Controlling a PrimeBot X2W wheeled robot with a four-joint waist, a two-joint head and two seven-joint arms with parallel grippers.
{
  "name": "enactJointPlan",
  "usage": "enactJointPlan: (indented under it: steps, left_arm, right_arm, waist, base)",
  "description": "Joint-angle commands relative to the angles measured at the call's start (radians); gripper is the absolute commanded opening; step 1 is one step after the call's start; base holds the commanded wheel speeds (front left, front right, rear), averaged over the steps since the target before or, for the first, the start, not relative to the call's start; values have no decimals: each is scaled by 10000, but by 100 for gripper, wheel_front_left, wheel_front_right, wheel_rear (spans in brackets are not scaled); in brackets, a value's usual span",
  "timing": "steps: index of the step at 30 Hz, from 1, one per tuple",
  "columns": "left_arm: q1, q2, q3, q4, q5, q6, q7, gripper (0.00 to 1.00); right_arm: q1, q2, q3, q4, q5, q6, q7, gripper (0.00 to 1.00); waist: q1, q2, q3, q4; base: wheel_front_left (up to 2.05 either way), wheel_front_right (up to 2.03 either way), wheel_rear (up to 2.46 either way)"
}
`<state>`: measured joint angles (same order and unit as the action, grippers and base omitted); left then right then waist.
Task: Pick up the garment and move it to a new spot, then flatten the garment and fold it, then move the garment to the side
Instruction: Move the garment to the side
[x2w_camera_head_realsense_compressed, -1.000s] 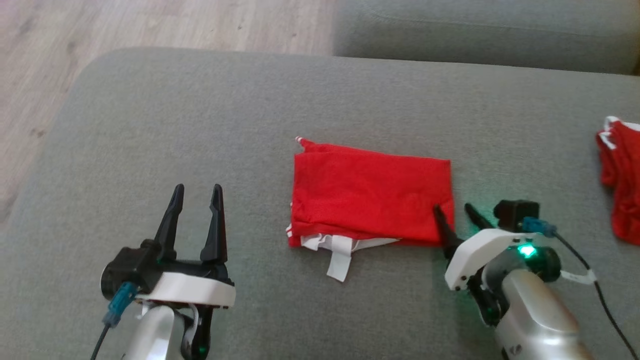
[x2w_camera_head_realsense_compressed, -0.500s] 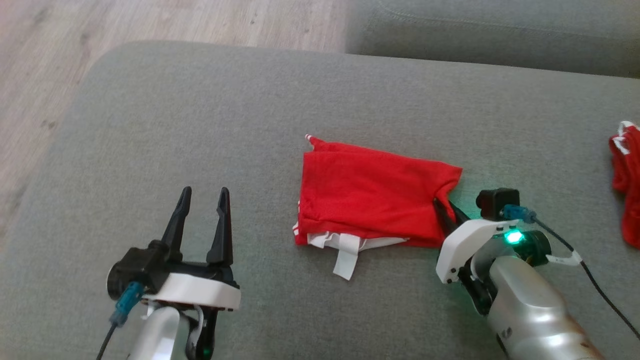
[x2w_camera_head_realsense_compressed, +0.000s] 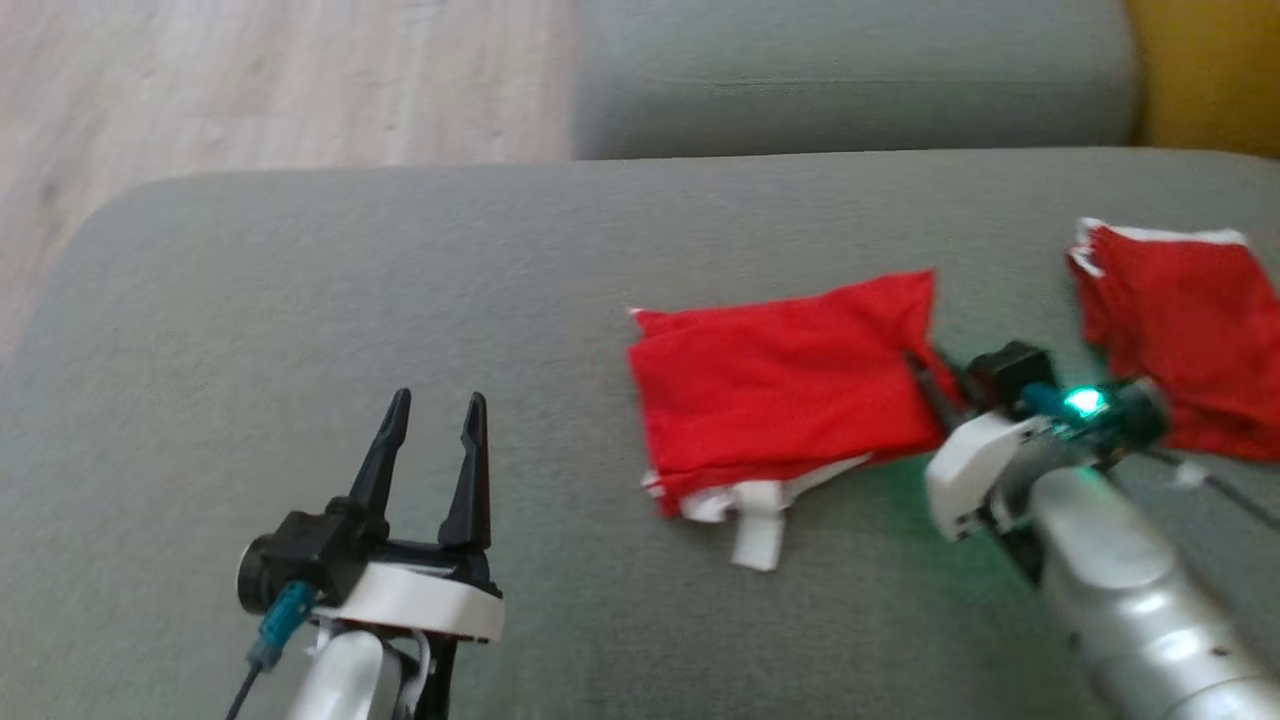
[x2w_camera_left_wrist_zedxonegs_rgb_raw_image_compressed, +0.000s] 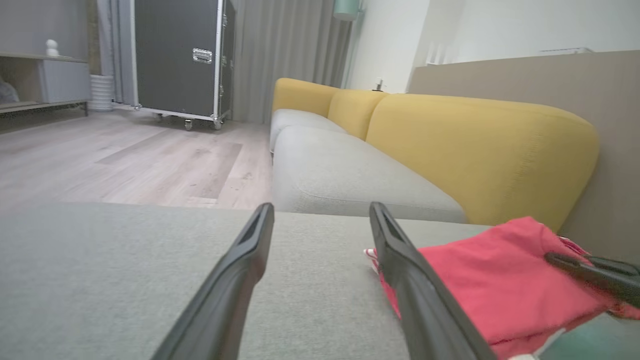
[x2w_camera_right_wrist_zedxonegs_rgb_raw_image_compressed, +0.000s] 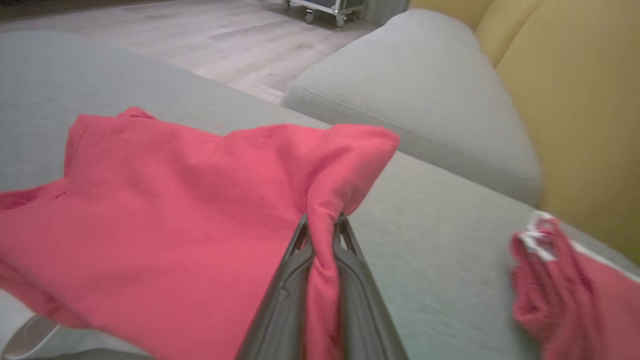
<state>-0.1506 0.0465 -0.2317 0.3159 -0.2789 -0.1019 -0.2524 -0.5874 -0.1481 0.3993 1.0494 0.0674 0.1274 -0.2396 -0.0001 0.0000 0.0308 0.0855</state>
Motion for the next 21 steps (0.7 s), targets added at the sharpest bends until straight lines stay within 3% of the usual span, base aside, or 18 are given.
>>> enactJointPlan:
  steps: [1, 10, 14, 21]
  left_arm:
    - [-302, 37, 197, -414, -31, 79, -93, 100]
    - [-770, 37, -199, -688, -88, 208, -93, 100]
    - [-1125, 37, -308, -566, -104, 152, -93, 100]
    - [-1624, 37, -314, -481, -39, 35, -93, 100]
  right_arm:
    - [-483, -302, 181, -393, -147, 33, -173, 0]
    - [-1761, -2423, 30, -1117, -110, 33, 464, 0]
    - [-2363, -3425, -242, -939, -100, 33, 994, 0]
    - [-2804, -4288, -1121, -258, -393, 33, 1323, 0]
  waist:
    - [1, 0, -147, -505]
    - [1, 0, 589, -1476]
    - [1, 0, 1227, -1515]
    - [1, 0, 1953, -1179]
  base:
    - [0, 0, 0]
    - [0, 0, 0]
    - [0, 0, 0]
    - [0, 0, 0]
